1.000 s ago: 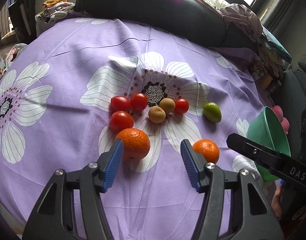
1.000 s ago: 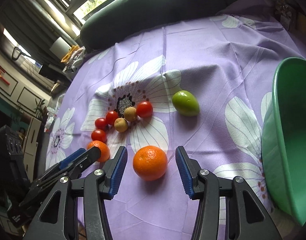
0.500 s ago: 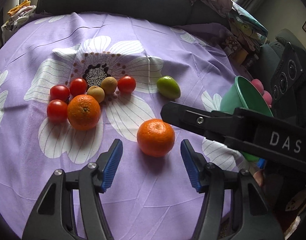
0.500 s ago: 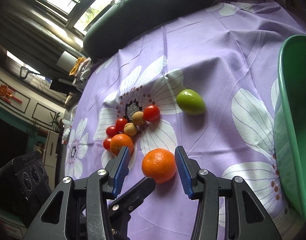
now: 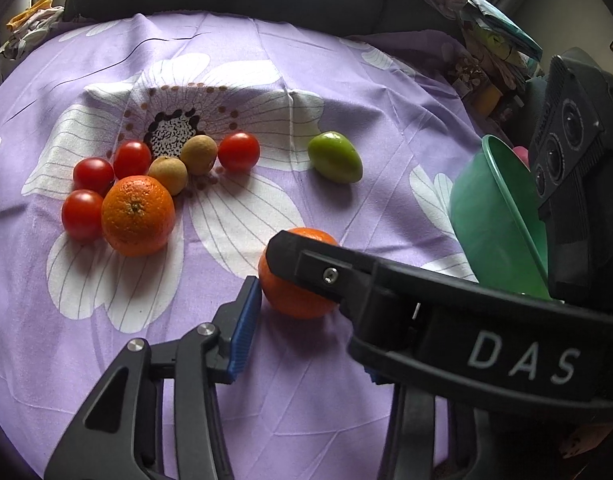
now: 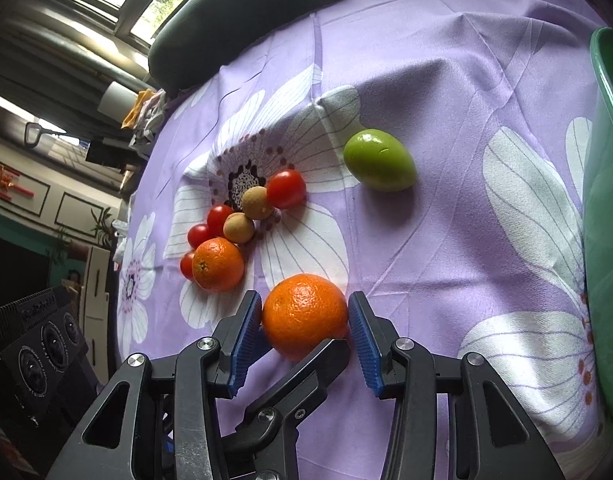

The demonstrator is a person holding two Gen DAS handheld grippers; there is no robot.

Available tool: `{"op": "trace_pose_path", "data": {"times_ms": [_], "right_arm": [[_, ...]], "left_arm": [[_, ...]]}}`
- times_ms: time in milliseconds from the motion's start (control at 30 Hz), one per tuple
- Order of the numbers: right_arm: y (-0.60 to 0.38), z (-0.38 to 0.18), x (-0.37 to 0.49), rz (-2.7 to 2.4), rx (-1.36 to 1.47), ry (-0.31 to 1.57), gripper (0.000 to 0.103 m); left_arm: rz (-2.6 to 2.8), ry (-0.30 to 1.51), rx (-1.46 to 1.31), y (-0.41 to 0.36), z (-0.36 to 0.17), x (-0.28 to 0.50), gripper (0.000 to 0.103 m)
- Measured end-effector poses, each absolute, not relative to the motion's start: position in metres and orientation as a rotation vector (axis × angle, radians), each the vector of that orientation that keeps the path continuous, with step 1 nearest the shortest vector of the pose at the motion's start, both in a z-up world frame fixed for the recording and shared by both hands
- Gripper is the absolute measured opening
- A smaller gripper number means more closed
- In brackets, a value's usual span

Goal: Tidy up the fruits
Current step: 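Lift the orange with the right gripper and carry it over the green bowl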

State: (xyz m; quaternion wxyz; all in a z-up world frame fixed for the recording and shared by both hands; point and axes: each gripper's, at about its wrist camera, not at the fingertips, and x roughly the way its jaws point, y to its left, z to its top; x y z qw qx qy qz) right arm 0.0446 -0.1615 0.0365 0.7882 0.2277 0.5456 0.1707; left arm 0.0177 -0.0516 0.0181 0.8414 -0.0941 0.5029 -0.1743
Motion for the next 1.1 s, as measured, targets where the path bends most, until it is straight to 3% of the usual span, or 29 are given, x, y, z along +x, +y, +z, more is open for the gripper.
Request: {"op": "trace_pose_path", "data": {"times_ms": [533, 1100], "right_arm": [[-0.217, 0.123, 0.007, 0.282, 0.433, 0.864, 0.047], [-0.316, 0.13, -0.021, 0.016, 0.555, 0.783, 0.047]], "left_arm": [[-0.532, 0.802, -0.129, -0.107, 0.09, 0.0, 0.044], [-0.783, 0.822, 0.018, -0.216, 0.092, 0.008, 0.044]]}}
